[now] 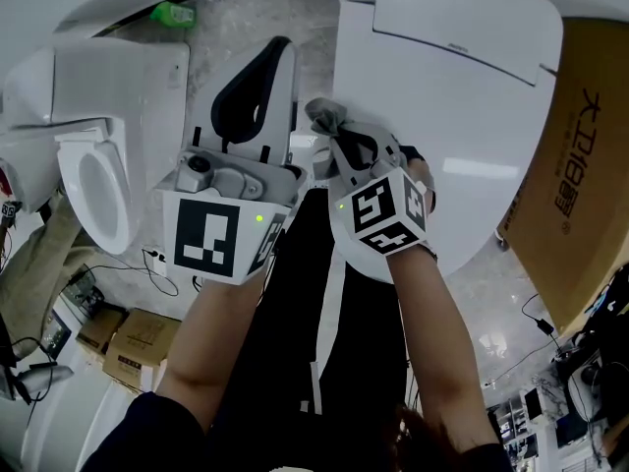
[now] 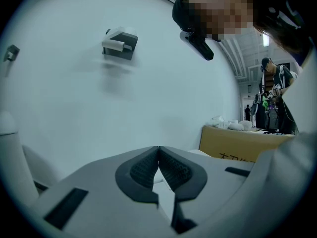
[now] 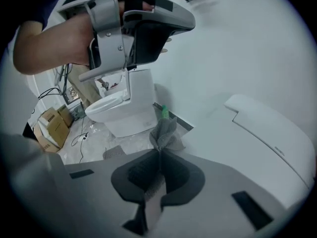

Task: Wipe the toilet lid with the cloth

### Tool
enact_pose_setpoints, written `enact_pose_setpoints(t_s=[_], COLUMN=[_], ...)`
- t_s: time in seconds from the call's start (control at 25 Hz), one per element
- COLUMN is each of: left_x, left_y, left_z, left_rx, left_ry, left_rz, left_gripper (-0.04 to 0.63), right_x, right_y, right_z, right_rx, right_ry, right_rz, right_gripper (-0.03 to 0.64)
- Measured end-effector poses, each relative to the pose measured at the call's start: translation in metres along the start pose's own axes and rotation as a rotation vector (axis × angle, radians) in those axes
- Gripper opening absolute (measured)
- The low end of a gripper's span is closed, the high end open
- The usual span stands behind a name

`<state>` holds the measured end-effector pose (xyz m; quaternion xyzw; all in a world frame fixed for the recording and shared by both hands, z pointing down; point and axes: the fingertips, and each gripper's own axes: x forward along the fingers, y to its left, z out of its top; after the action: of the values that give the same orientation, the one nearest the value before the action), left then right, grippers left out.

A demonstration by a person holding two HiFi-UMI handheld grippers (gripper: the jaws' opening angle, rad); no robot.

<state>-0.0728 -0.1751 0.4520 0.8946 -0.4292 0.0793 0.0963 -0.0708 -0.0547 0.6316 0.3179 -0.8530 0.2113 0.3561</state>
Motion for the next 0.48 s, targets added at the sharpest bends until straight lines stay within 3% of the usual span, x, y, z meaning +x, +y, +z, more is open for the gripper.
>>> enact_pose_setpoints(t_s=[0.48], left_x=[0.006], left_y=[-0.006], left_z=[-0.003], left_rx=[0.009], left_ry=[0.011], left_rz=[-0.027], left_gripper=[0.020], right_x=[-0.061], right_y=[-0.078], right_z=[-0.053], right_rx=[0.098], right_ry=[-0.046], right_rz=[-0.165], right_gripper=[0.034])
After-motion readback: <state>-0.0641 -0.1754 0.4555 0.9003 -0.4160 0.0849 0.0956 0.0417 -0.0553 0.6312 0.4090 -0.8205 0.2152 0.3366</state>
